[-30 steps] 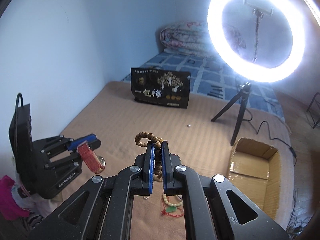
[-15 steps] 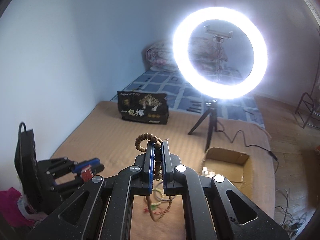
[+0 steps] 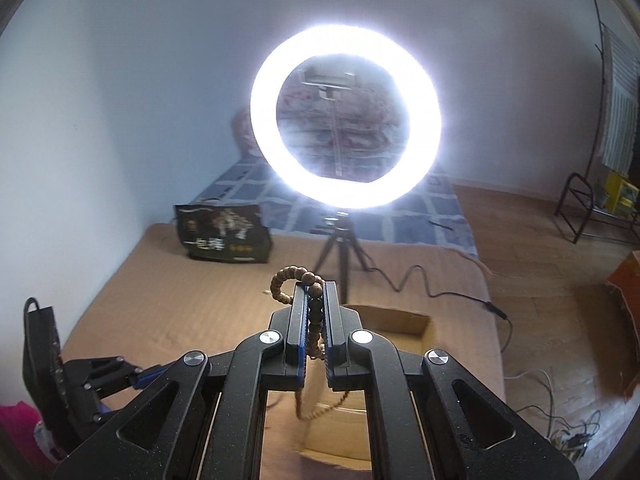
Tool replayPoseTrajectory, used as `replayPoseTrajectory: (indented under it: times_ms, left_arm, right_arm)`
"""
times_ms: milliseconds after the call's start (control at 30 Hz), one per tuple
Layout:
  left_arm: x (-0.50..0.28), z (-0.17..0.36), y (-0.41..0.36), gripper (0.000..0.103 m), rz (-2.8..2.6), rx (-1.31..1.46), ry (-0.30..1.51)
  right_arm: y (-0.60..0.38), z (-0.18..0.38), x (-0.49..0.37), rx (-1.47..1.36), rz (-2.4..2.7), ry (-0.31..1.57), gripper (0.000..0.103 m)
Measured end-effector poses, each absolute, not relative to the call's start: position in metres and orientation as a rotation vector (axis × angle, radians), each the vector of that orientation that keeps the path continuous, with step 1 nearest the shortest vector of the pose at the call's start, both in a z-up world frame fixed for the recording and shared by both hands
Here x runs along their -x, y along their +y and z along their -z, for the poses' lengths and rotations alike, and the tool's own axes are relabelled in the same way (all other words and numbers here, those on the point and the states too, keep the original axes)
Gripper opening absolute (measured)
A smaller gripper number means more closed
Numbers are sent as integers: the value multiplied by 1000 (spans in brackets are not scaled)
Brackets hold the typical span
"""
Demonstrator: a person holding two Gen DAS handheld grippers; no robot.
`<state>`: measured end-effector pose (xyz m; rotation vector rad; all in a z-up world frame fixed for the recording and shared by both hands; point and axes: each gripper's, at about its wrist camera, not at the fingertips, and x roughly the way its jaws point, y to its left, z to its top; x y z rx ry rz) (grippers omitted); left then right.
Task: Organize jewelry
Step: 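Lift the watch and bead necklace and carry both toward the cardboard box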
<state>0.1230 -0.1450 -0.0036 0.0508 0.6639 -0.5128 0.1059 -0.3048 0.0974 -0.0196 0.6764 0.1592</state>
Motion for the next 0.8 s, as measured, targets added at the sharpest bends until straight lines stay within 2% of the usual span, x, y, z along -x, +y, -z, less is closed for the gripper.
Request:
replayPoseTrajectory:
  times_ms: [533,800]
  left_arm:
    - [-142,39,-227,9,577,-74,725]
    - [-153,65,-248,9,586,-96,779]
  right_arm:
    - [-360,-65,-152,13,-49,710,5]
    - [-372,-31,-168,0,-44,765,5]
